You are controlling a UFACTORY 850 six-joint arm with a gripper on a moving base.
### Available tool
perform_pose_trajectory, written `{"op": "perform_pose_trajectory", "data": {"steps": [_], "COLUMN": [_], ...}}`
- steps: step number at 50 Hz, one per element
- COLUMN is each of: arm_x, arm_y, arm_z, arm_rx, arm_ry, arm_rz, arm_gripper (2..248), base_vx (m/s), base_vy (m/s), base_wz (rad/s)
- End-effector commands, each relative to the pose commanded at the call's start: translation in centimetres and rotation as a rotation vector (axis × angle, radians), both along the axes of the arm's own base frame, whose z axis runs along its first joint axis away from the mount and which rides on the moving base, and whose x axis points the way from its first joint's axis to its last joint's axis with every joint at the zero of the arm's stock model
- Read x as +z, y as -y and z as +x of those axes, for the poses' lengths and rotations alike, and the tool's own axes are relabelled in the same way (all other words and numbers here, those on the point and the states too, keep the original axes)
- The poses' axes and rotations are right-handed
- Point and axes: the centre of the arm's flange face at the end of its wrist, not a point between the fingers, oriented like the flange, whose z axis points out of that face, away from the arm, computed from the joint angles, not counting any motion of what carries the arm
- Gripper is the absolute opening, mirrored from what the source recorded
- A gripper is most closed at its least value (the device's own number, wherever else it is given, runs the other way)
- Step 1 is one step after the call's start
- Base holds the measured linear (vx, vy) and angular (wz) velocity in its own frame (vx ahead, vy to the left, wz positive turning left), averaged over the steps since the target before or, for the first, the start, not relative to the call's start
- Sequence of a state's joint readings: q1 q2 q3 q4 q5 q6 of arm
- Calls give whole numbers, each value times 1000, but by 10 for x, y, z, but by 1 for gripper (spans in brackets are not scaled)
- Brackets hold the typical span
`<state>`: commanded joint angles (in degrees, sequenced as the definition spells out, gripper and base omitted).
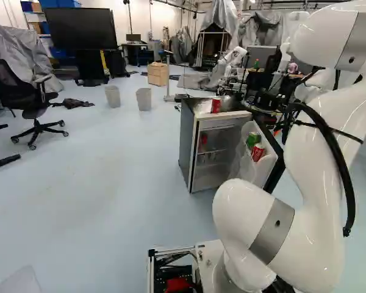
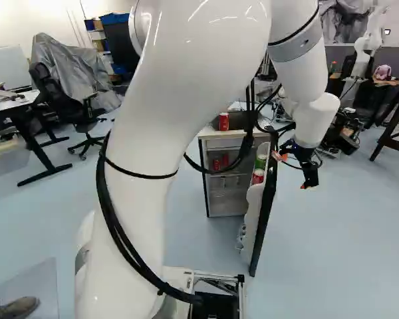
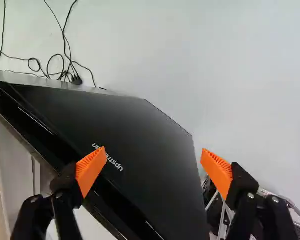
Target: Grab a drink from the fridge
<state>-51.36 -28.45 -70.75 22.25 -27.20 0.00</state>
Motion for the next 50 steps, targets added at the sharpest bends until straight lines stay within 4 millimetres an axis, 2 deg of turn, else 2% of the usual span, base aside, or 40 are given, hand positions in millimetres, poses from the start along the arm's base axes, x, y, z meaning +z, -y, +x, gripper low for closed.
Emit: {"op": "perform_pose_trajectory", "data": {"steps": [50], "arm_x": [1], "arm_y": [-66], "arm_z": [3], "arm_rx": [77], "arm_ry": [-25], "arm_rz": [29], "arm_gripper": [247], "base_vx": [0], "base_vy": [0], "base_wz": [0]}}
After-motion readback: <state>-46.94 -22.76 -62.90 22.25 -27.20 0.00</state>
